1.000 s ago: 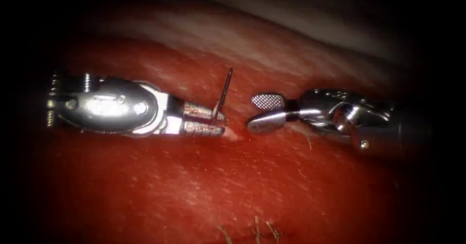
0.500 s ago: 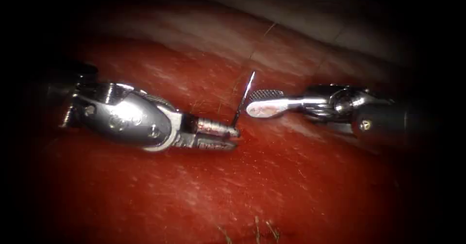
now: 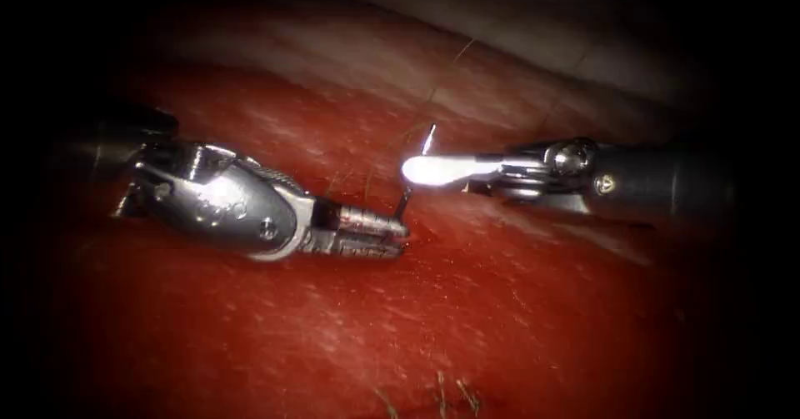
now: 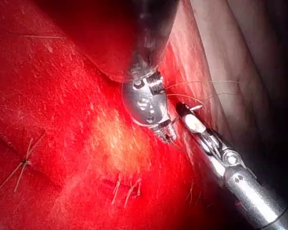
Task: Wound Closure
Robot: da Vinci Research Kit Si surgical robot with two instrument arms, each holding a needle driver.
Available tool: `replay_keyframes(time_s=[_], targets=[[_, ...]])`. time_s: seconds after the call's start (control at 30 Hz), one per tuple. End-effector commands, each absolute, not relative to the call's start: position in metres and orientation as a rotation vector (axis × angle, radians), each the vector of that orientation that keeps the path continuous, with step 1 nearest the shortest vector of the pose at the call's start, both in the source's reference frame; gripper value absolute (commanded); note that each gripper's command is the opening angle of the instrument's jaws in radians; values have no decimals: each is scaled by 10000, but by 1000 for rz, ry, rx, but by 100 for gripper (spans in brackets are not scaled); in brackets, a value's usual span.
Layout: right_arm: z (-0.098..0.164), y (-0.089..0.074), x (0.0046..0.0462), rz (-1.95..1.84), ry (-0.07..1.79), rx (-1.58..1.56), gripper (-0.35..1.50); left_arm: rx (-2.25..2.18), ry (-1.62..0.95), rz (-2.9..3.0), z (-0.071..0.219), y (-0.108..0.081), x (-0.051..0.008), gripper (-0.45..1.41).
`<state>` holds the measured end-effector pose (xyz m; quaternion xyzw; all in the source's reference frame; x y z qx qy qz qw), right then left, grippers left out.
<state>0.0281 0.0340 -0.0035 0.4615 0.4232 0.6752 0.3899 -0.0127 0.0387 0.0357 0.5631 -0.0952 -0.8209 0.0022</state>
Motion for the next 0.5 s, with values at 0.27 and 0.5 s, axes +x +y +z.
replay_keyframes(time_s=[0.27,0.5], targets=[[-28,341,291,1784,989,1136,-35,1764,-300,-2583,361,382,-132,-35],[-28,343,289,1800,998,1131,-35,1994,70,-2838,357,391,-142,62]])
